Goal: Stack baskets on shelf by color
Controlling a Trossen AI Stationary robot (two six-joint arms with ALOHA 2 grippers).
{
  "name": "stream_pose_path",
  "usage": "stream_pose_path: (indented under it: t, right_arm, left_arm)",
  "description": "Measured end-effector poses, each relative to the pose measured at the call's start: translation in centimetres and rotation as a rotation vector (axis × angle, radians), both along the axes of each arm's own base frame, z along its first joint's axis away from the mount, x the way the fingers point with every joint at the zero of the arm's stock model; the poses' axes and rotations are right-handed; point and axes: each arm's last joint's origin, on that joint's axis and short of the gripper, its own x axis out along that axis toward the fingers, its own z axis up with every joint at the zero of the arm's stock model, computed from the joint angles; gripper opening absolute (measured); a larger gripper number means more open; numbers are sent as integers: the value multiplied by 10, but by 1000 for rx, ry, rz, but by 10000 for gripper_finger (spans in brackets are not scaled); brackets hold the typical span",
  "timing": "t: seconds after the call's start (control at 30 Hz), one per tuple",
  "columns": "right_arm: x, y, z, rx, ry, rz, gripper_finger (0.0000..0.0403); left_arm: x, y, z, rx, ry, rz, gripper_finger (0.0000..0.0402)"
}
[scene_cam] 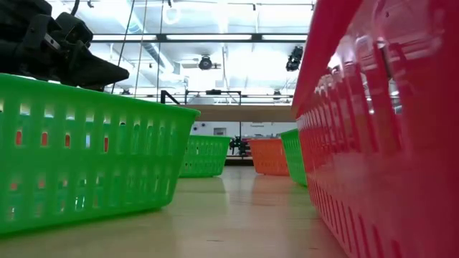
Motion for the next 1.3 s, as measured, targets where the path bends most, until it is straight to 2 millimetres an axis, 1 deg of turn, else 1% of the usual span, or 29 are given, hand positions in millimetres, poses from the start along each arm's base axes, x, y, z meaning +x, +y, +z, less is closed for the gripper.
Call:
stream_pose_path:
  t: [0.2, 0.43, 0.5, 0.53, 0.57, 0.63, 0.7, 0.77, 0.83, 0.87, 0.93, 0.97, 1.03, 1.13, 1.2, 1.3]
  right_arm:
    - [0, 0, 0, 0, 0, 0, 14]
    - [0, 0, 0, 0, 0, 0, 14]
    - [0, 0, 0, 0, 0, 0, 14]
    - [0, 0, 0, 0, 0, 0, 14]
    - [0, 0, 0, 0, 0, 0, 14]
    - [0, 0, 0, 0, 0, 0, 14]
    - [0, 0, 0, 0, 0, 0, 14]
    - [0, 0, 0, 0, 0, 0, 14]
    - [0, 0, 0, 0, 0, 0, 14]
    - [0, 0, 0, 0, 0, 0, 14]
    - [0, 0, 0, 0, 0, 0, 14]
    - [0, 0, 0, 0, 0, 0, 14]
    - [0, 0, 0, 0, 0, 0, 14]
    - [0, 0, 0, 0, 0, 0, 14]
    - [0, 0, 0, 0, 0, 0, 14]
    - [0, 0, 0, -13, -1, -1, 14]
  left_arm:
    - [0, 0, 0, 0, 0, 0, 26]
    - [0, 0, 2, -5, -20, 16, 34]
    - [0, 0, 4, -76, -46, 19, 36]
    - [1, 0, 7, -147, -49, 22, 36]
    - [1, 0, 13, -222, -67, 19, 36]
    - [2, 0, 33, -326, -144, 1, 35]
    - [1, 0, 56, -365, -218, -16, 32]
    - [-1, 0, 78, -333, -267, -25, 29]
    - [-3, 0, 106, -262, -308, -46, 26]
    - [-4, -1, 120, -235, -301, -51, 26]
    - [-2, -1, 144, -223, -193, -40, 26]
    - [2, -1, 153, -239, -88, -27, 27]
    - [12, -1, 169, -265, 111, 0, 30]
    - [27, -2, 192, -300, 343, 47, 34]
    - [42, -3, 207, -340, 409, 73, 36]
    - [67, -4, 227, -369, 403, 81, 34]
